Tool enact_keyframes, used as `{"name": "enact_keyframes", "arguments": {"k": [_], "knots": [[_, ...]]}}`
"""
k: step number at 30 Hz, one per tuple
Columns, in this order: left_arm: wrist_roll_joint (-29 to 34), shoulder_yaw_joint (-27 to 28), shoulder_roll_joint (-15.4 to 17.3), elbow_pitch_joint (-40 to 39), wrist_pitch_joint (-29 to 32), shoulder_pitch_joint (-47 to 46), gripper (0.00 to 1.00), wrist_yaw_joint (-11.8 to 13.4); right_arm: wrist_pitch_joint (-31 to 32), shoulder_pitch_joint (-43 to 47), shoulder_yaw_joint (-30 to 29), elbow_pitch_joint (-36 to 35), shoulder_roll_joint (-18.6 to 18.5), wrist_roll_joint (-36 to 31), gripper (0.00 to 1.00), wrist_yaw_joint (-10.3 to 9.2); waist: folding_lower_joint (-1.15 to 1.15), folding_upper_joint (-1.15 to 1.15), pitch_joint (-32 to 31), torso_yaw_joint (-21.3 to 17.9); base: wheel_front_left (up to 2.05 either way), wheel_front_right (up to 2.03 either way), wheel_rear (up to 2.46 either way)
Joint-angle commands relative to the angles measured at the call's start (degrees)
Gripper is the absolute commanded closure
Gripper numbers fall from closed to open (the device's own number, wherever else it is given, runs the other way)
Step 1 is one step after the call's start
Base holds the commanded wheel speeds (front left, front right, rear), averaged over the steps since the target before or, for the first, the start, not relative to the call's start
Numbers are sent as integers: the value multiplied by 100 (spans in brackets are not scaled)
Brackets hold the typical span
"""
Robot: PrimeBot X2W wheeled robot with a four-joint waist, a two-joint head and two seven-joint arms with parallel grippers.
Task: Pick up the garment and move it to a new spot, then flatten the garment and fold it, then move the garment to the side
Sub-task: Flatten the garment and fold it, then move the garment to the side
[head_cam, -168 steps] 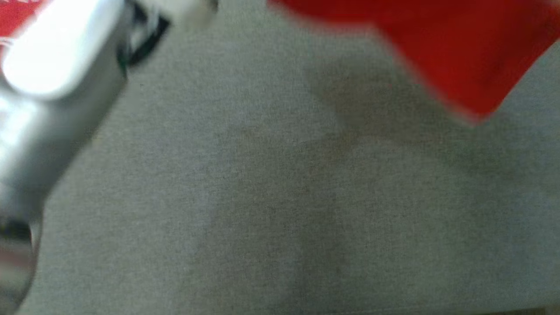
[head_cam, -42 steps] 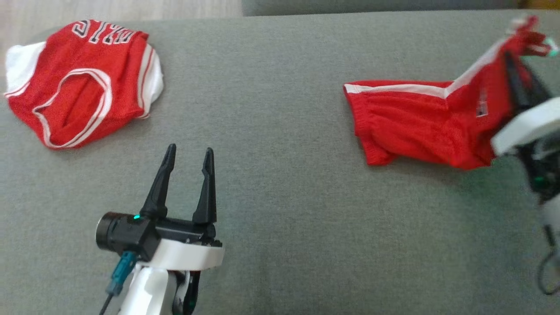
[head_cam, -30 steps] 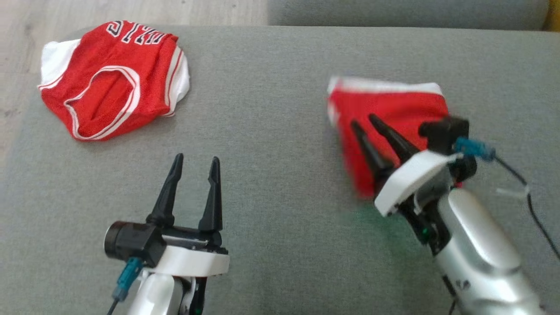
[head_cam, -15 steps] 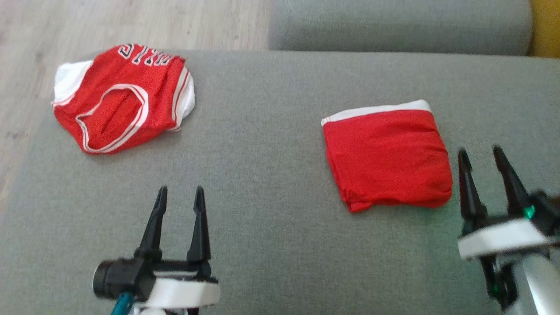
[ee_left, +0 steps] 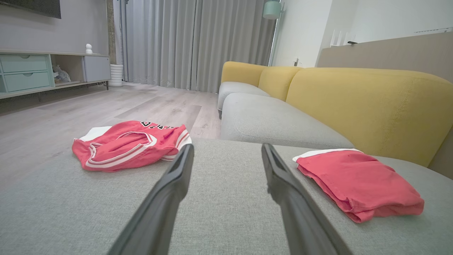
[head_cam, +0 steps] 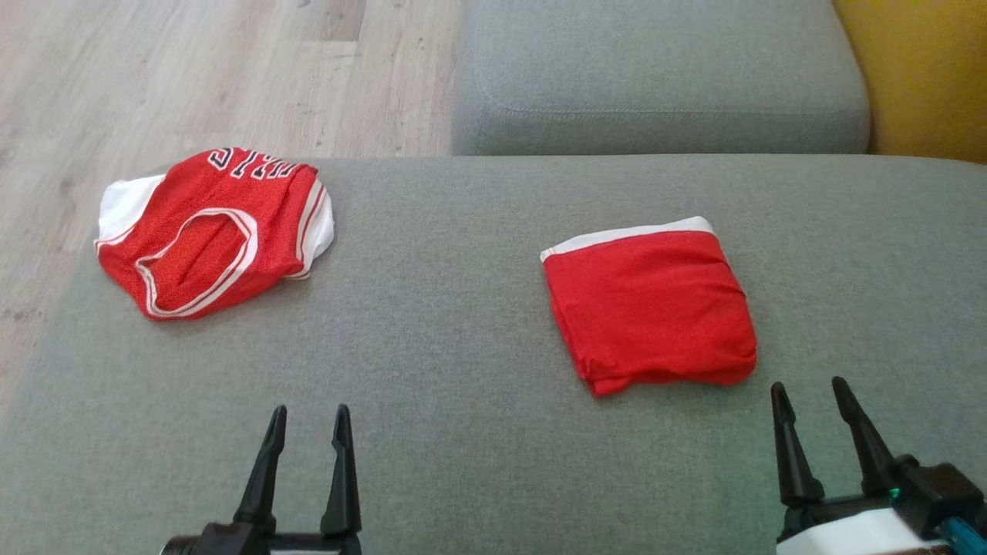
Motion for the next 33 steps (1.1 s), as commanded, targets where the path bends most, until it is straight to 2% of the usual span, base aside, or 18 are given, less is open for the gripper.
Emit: {"name": "enact_keyframes", "arguments": {"k": [1, 21, 33], "knots": [[46, 224, -12, -128, -30, -97, 0, -12, -61, -112, 145, -206, -38, -54, 0, -4, 1, 0, -37, -32, 0, 0, 0], [14, 200, -13, -89, -30, 22, 0, 22, -62, -85, 227, -174, -85, -136, 0, -4, 1, 0, -137, -89, 0, 0, 0], [17, 131, -13, -100, -30, -68, 0, 29, -62, -143, 237, -88, -116, -253, 0, -4, 1, 0, 56, -6, 0, 0, 0]]}}
